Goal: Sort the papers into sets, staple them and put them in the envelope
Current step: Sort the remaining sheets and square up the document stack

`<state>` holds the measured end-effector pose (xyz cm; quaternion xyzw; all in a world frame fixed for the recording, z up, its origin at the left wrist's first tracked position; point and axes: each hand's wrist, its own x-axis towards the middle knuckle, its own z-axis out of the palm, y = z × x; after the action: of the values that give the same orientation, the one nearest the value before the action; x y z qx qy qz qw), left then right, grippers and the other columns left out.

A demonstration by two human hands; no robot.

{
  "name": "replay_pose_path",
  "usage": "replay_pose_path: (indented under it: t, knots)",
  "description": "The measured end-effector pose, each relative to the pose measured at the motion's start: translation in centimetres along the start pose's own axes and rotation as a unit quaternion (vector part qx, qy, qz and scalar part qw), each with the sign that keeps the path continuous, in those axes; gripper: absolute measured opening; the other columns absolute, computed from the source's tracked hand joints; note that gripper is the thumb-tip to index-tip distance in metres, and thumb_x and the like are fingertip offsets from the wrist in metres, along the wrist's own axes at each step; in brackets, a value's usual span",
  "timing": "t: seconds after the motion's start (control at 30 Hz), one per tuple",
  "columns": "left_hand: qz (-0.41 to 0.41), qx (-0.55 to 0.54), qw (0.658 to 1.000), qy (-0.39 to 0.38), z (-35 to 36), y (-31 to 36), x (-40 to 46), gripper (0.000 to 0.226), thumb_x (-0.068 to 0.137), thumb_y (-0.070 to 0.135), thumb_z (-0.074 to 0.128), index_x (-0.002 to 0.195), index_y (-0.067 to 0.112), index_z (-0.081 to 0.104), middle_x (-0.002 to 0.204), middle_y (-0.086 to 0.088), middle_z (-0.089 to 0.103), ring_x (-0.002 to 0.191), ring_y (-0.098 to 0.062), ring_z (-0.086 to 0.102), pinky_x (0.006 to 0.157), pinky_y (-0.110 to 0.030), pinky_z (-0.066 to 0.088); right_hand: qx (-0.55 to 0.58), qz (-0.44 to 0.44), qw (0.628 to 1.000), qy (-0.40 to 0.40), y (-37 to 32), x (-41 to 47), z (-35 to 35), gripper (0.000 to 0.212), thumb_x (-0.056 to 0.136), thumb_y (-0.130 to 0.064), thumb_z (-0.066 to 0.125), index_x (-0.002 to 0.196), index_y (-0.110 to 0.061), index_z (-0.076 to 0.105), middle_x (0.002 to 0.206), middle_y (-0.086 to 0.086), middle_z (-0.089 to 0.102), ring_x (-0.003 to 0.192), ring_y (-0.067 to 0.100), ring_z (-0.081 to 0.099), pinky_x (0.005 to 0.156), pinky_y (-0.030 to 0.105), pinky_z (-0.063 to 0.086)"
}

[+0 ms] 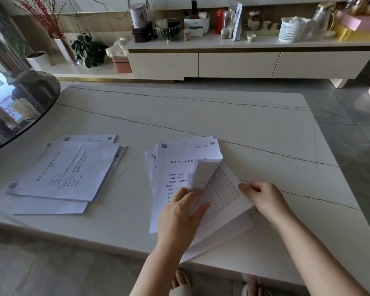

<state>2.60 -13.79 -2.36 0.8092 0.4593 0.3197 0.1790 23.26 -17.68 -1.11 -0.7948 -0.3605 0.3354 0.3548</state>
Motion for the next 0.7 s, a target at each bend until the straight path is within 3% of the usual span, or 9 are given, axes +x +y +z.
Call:
replay_pose_path:
  t: [0.13,0.2,0.27,0.33,0.4,0.47,0.53,0.63,0.7]
  knots:
    - [0.004,0.006,0.998,-0.064,0.3,0.6,-0.4,0.074,0.072,0.082,0.044,0.116,0.027,0.064,0.111,0.017,0.057,0.083,-0.004,0.059,0.059,-0.024,0.05,0.309,0.125,0.94,-0.071,-1.8,-0.9,0.2,0.015,0.094,-0.01,0.054,0.081,-0.009,0.062,0.071,0.005,0.054,0.06,0.013,0.051,0.037,0.017,0.042]
    - [0.012,0.01,0.998,-0.067,0.4,0.7,-0.4,0.063,0.074,0.071,0.055,0.118,0.027,0.061,0.112,0.014,0.056,0.078,-0.009,0.06,0.056,-0.026,0.051,0.388,0.136,0.908,-0.086,-2.4,-1.1,0.1,0.018,0.096,-0.007,0.051,0.082,-0.009,0.062,0.069,0.006,0.059,0.053,0.012,0.057,0.037,0.019,0.046]
    - [0.013,0.009,0.999,-0.042,0.5,0.5,-0.3,0.038,0.079,0.037,0.062,0.115,0.025,0.061,0.108,0.009,0.057,0.07,-0.015,0.062,0.051,-0.025,0.048,0.402,0.123,0.902,-0.095,-2.6,-1.1,-0.2,0.021,0.099,-0.012,0.047,0.087,-0.008,0.062,0.075,0.007,0.065,0.056,0.014,0.063,0.042,0.022,0.051]
    - [-0.017,-0.007,1.0,-0.015,0.5,0.2,-0.1,0.031,0.085,0.013,0.056,0.115,0.018,0.063,0.105,0.004,0.056,0.071,-0.021,0.062,0.05,-0.027,0.047,0.312,0.101,0.943,-0.062,-1.9,-1.0,-0.6,0.029,0.102,-0.025,0.043,0.088,-0.008,0.062,0.082,0.009,0.069,0.062,0.018,0.067,0.048,0.026,0.053]
    - [-0.06,-0.035,0.998,-0.01,0.3,0.5,0.1,0.039,0.093,0.006,0.05,0.13,0.018,0.055,0.108,0.007,0.052,0.078,-0.02,0.059,0.057,-0.031,0.048,0.067,0.058,0.996,0.0,-0.4,-0.8,-1.1,0.03,0.098,-0.034,0.047,0.083,-0.012,0.061,0.08,0.006,0.069,0.066,0.019,0.067,0.058,0.031,0.054]
    - [-0.09,-0.058,0.994,-0.018,0.1,1.2,0.1,0.064,0.096,0.007,0.049,0.149,0.032,0.023,0.108,0.017,0.043,0.081,-0.01,0.049,0.062,-0.026,0.045,-0.197,0.037,0.98,0.004,1.0,-1.1,-1.3,0.028,0.091,-0.043,0.054,0.086,-0.017,0.061,0.081,-0.001,0.067,0.077,0.019,0.065,0.07,0.031,0.051]
    - [-0.084,-0.071,0.994,-0.014,0.0,1.4,0.1,0.077,0.096,0.007,0.049,0.145,0.042,0.002,0.105,0.019,0.039,0.079,-0.008,0.044,0.062,-0.025,0.044,-0.307,0.053,0.95,-0.035,1.6,-1.8,-0.7,0.036,0.085,-0.054,0.059,0.095,-0.019,0.057,0.093,-0.004,0.063,0.09,0.019,0.061,0.074,0.029,0.045]
    - [-0.037,-0.062,0.997,0.023,0.1,1.1,0.1,0.062,0.093,0.005,0.051,0.144,0.037,0.035,0.105,0.009,0.049,0.075,-0.011,0.051,0.057,-0.032,0.05,-0.33,0.059,0.939,-0.077,1.4,-2.1,0.5,0.049,0.078,-0.052,0.067,0.106,-0.017,0.049,0.106,-0.002,0.059,0.101,0.021,0.059,0.076,0.029,0.042]
    - [-0.021,-0.04,0.998,0.034,0.5,0.5,0.0,0.042,0.091,0.01,0.049,0.129,0.025,0.058,0.105,0.001,0.056,0.075,-0.017,0.059,0.055,-0.033,0.054,-0.306,0.062,0.946,-0.088,1.4,-1.9,0.8,0.048,0.078,-0.041,0.071,0.109,-0.014,0.046,0.109,0.001,0.059,0.102,0.023,0.059,0.076,0.029,0.043]
